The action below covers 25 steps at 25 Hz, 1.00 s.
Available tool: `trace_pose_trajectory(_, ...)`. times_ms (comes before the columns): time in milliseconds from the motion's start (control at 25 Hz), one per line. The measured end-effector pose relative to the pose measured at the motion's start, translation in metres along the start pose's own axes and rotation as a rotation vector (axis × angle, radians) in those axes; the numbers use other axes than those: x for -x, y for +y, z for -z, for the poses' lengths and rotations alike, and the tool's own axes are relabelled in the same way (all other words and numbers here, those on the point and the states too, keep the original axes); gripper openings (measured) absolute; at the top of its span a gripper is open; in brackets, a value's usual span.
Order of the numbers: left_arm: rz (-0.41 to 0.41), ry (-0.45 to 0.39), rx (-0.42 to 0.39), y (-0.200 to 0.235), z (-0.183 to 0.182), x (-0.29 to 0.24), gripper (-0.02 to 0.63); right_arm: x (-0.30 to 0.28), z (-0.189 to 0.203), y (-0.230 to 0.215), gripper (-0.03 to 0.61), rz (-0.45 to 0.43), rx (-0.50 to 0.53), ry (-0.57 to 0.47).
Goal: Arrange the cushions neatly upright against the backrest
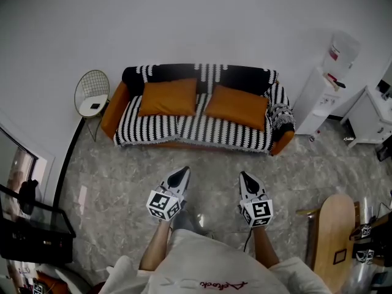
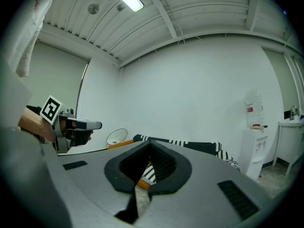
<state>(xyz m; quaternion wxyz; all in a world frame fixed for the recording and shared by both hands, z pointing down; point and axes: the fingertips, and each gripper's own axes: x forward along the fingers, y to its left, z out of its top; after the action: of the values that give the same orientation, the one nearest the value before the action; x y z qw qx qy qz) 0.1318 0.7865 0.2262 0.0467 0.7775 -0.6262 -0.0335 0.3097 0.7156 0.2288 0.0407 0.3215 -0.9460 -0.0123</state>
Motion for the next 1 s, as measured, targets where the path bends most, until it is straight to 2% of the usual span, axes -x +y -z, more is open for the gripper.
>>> trace_pose_trajectory(320, 0.002, 0.003, -0.011, 0.012, -0.002, -0.022, 0.032, -0.020, 0.000, -0.013, 0.028, -0.007, -0.007, -0.010)
trace_pose_trajectory(600, 0.002, 0.003, 0.017, 0.036, 0.008, -0.050, 0.032, -0.057, 0.006, -0.023, 0.028, -0.016, -0.008, -0.001)
trace_pose_trajectory(800, 0.018, 0.010, 0.033, 0.067, 0.016, -0.080, 0.032, -0.101, 0.011, -0.034, 0.028, -0.009, -0.001, 0.013)
trace_pose_trajectory(1000, 0.038, 0.022, 0.032, 0.107, 0.009, -0.114, 0.032, -0.155, 0.002, -0.048, 0.028, -0.003, 0.007, 0.032)
